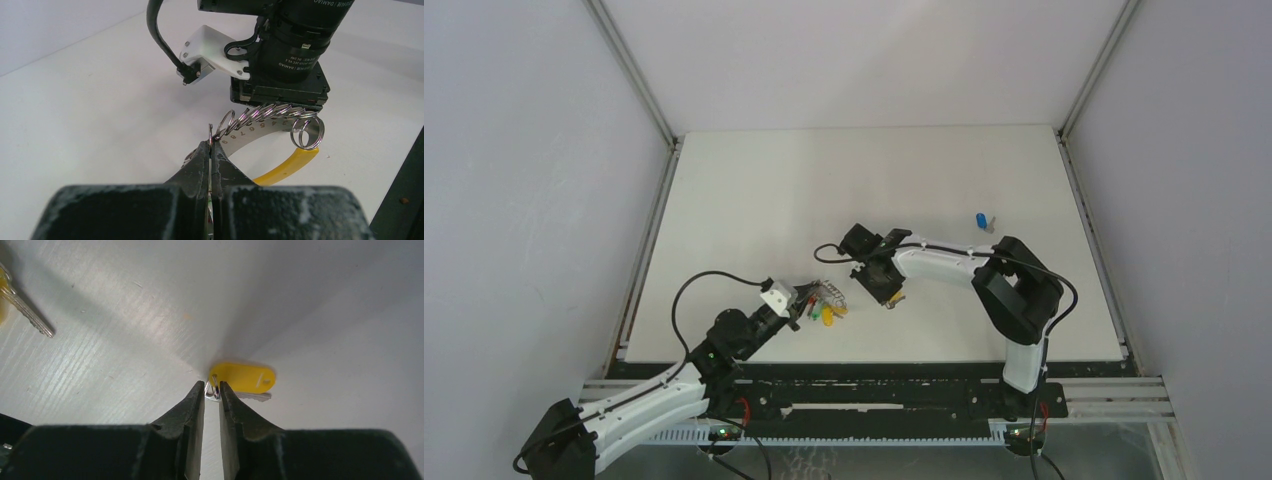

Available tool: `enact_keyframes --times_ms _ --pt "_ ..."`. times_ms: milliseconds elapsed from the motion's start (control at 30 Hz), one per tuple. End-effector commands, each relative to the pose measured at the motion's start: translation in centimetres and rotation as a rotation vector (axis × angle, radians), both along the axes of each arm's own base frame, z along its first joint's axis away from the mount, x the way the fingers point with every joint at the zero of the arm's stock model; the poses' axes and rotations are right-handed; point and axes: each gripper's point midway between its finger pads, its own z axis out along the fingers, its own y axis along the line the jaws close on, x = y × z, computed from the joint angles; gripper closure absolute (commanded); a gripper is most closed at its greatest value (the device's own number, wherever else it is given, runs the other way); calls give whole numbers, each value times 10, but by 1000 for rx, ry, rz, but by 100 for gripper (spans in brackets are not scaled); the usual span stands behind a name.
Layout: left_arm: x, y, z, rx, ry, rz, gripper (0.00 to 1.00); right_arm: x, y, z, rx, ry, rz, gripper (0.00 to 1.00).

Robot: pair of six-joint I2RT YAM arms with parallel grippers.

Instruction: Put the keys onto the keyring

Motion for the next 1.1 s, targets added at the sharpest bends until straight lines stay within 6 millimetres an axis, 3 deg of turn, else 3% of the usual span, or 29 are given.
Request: enact_keyframes --times_ms 0,367,667,933,1067 --pt "1 -4 28 -54 -68 -11 100 4 14 32 76 -38 -25 83" --pt "1 -3 29 -61 -72 -10 100 3 12 24 54 -18 -34 85" --pt "1 -3 29 -59 -71 -12 100 4 4 21 16 -25 -42 98" --pt "0 -1 30 -65 -76 -5 100 9 9 27 50 -56 -29 100" --pt "0 -1 32 -71 -81 -3 100 13 15 44 161 -140 -14 100"
